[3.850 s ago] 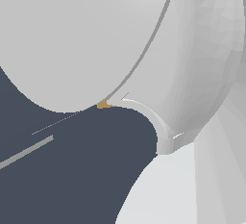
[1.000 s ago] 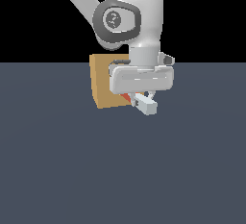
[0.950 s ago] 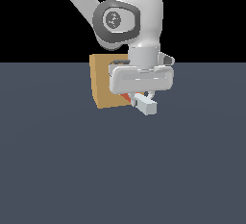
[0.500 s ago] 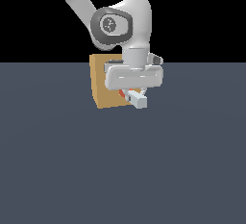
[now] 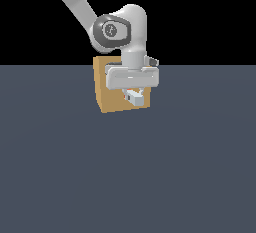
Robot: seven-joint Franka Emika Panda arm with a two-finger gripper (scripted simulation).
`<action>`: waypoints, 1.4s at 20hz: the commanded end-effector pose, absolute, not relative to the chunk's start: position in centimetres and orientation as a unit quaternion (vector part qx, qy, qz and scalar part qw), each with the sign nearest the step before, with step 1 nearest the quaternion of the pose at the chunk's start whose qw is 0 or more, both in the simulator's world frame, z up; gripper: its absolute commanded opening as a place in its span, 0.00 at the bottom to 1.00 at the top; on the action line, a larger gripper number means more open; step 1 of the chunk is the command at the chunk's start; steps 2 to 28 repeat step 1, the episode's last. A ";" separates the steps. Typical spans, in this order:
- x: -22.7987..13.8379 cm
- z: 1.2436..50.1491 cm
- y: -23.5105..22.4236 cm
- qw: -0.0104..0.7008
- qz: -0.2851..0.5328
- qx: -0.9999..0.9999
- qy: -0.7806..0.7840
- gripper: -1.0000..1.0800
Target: Insert the peg into the horizontal hole in a box.
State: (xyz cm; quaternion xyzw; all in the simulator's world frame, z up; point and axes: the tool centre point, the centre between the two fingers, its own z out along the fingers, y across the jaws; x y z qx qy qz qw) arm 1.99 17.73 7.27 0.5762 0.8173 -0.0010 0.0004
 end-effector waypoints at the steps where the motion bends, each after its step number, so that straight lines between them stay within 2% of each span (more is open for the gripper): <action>1: 1.9 7.4 18.5 0.001 0.001 0.575 0.818 0.00; 28: 1.9 7.4 18.5 0.001 0.001 0.575 0.818 0.00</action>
